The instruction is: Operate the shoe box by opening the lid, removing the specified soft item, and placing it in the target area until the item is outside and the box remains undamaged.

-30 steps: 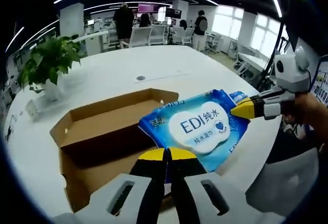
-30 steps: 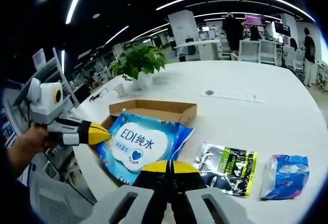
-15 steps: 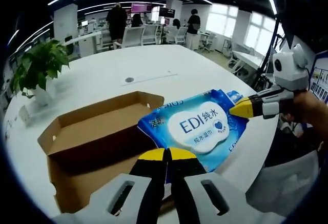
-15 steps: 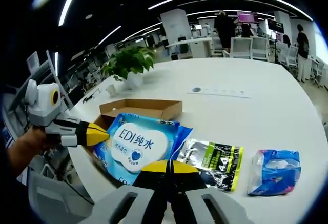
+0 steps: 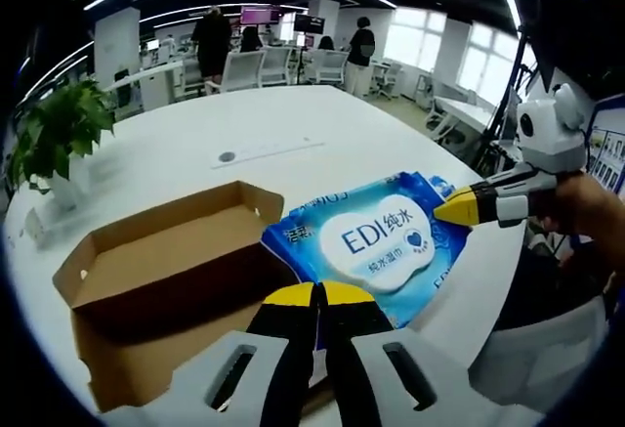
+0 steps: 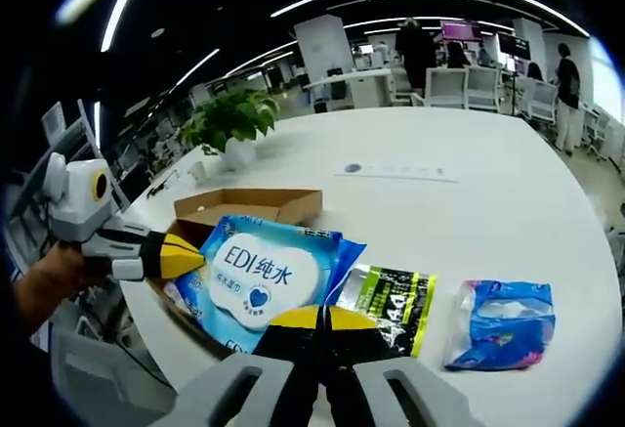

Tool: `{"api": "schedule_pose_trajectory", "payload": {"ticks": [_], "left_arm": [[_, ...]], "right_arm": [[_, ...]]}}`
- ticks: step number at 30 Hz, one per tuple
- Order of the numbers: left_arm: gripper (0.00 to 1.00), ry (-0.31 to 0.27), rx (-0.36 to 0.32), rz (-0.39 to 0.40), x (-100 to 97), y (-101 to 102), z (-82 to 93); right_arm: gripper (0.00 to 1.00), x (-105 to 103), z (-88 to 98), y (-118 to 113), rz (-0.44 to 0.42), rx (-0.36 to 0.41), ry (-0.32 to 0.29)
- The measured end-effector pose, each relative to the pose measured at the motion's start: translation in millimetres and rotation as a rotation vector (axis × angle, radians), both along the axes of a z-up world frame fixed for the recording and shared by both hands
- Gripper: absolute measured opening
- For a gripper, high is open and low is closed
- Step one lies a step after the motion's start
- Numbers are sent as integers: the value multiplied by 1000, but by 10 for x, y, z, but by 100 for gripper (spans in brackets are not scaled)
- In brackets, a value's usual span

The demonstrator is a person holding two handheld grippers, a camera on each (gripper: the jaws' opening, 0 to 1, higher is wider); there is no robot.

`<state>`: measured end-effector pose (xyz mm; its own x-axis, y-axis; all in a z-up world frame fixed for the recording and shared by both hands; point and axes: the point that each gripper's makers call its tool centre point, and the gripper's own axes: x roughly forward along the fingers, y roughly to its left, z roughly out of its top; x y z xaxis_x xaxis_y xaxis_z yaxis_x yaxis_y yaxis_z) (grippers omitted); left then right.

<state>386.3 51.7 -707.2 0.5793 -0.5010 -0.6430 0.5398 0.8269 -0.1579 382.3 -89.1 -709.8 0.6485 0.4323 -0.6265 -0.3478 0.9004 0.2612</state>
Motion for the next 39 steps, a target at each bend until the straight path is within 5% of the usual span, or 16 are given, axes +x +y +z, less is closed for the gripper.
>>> {"api": "schedule_pose_trajectory", "payload": {"ticks": [16,39], "left_arm": [[0,9,1,-31,156,-280,-152],[0,37,187,-209,334,-592,-590]], "right_arm": [[0,84,-149,-243,-43,-9,16],[0,265,-534,-575,-96,-85,52]]}}
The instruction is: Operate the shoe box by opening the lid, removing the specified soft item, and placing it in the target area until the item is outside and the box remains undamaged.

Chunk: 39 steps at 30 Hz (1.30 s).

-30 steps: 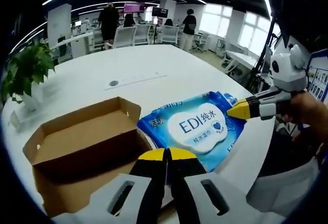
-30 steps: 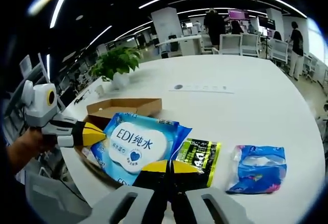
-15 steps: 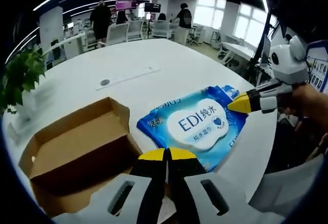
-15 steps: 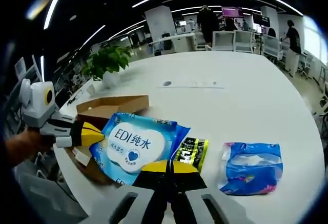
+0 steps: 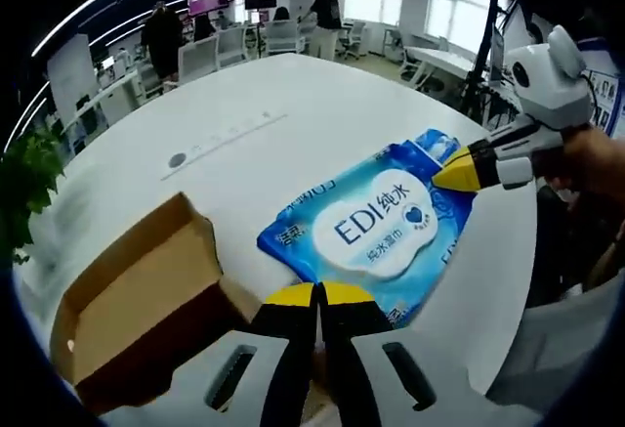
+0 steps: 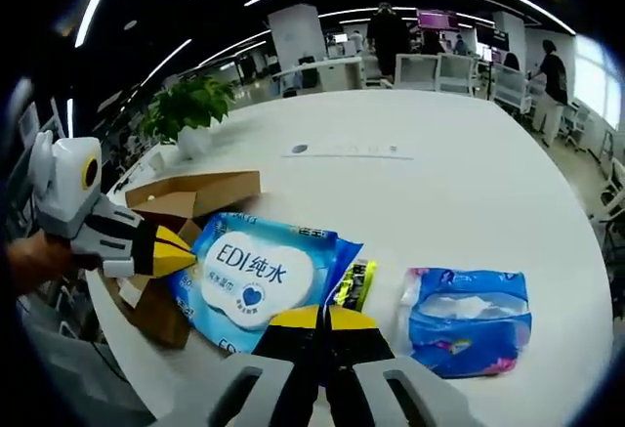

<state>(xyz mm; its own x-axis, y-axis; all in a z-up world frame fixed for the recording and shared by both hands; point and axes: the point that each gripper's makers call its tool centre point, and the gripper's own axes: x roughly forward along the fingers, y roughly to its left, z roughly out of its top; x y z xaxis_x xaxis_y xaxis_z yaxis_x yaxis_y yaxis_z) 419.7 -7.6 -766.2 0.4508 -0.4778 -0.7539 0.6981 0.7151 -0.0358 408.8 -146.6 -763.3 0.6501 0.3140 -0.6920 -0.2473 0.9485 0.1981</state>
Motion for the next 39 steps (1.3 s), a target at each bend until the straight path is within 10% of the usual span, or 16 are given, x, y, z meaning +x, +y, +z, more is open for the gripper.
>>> {"api": "schedule_pose_trajectory", "payload": {"ticks": [39], "left_arm": [[0,-42,216,-221,154,-187,-435]], "right_arm": [[0,223,-505,-176,3,-87,35]]}}
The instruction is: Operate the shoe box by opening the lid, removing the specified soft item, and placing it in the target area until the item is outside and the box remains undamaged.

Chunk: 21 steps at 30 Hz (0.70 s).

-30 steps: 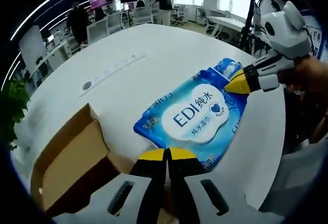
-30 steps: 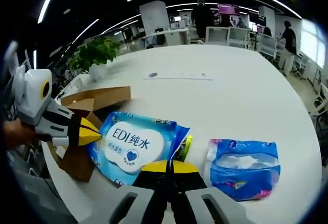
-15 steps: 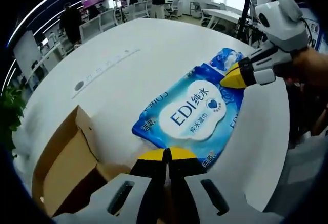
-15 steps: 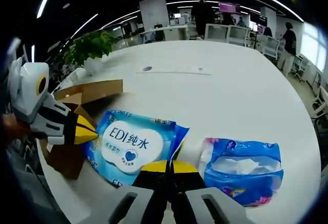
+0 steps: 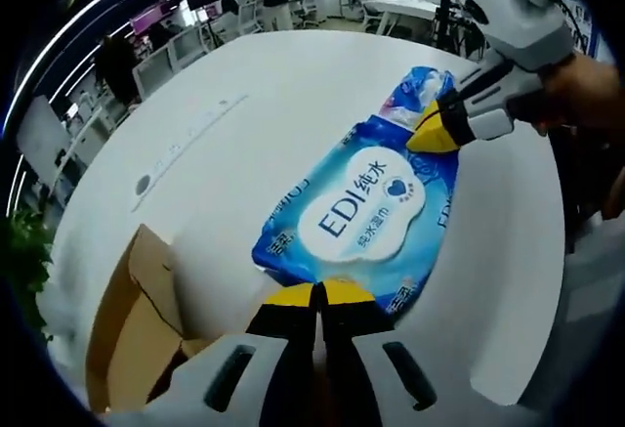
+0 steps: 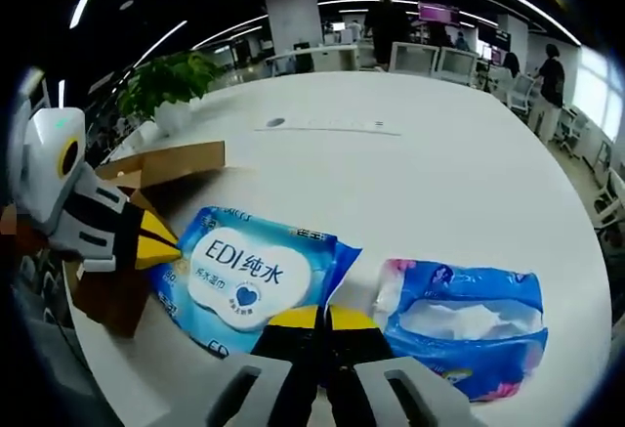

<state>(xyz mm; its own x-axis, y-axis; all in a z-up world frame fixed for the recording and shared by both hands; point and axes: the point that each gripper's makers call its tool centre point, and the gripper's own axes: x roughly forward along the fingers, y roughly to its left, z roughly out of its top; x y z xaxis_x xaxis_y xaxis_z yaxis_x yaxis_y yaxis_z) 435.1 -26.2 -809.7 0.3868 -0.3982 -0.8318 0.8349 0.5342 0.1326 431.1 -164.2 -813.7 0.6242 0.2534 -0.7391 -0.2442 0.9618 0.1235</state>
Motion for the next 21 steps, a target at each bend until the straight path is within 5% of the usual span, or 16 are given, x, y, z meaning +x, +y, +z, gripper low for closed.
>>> {"api": "schedule_pose_trajectory", "payload": {"ticks": [21], "left_arm": [[2,24,17,-11,-76,53,59]], "right_arm": [[0,5,13,-48,8,-18,-21]]}}
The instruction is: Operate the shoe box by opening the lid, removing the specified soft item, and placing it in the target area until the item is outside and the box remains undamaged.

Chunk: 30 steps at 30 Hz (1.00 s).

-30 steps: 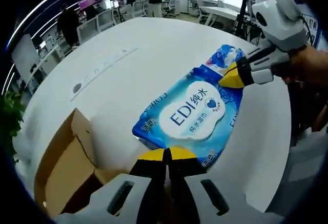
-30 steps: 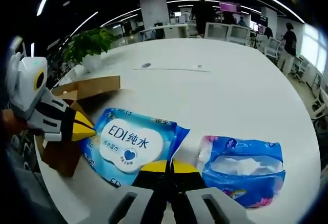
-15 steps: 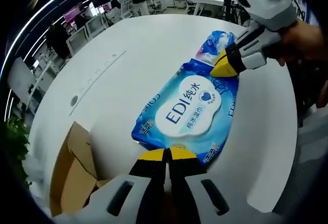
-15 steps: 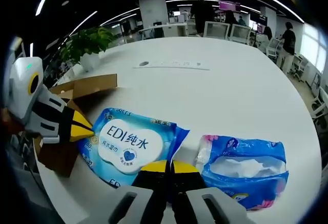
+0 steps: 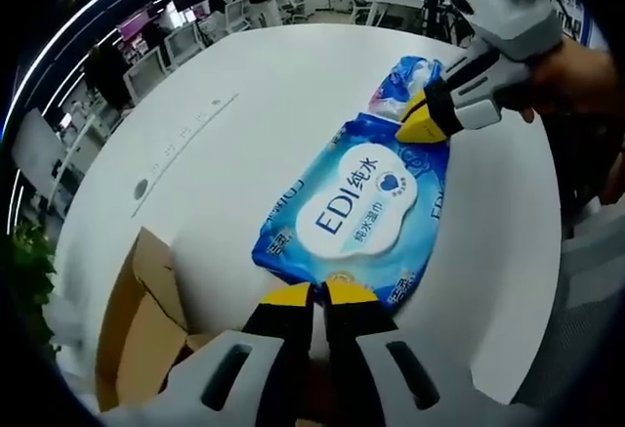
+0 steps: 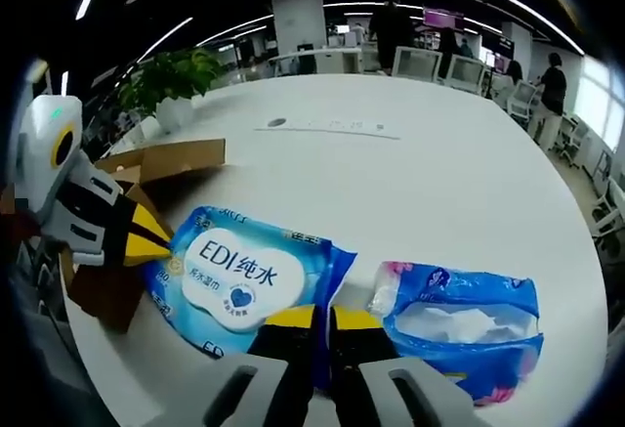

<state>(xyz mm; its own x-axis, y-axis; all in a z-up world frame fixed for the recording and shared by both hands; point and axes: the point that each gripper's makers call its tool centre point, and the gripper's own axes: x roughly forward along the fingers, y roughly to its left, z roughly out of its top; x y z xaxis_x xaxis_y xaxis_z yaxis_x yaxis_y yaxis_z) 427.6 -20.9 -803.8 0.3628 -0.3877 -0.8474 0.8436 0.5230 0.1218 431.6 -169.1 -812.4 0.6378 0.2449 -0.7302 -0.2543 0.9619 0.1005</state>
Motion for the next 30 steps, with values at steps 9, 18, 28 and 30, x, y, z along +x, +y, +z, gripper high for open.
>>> {"api": "schedule_pose_trajectory", "payload": {"ticks": [9,18,28,30], "left_arm": [[2,9,-47,37,-22,13,105],[8,23,-110,81,-73,52,209],[9,39,-178,123,-179,136,351],[10,40,-185,125,-198,149,384]], "right_arm": [[0,-43,67,-37,-11,-3,-6],[0,-157,212,12,9,15,-17],[4,-262,372,68,39,17,-19],[6,-303,404,96,56,16,-12]]}}
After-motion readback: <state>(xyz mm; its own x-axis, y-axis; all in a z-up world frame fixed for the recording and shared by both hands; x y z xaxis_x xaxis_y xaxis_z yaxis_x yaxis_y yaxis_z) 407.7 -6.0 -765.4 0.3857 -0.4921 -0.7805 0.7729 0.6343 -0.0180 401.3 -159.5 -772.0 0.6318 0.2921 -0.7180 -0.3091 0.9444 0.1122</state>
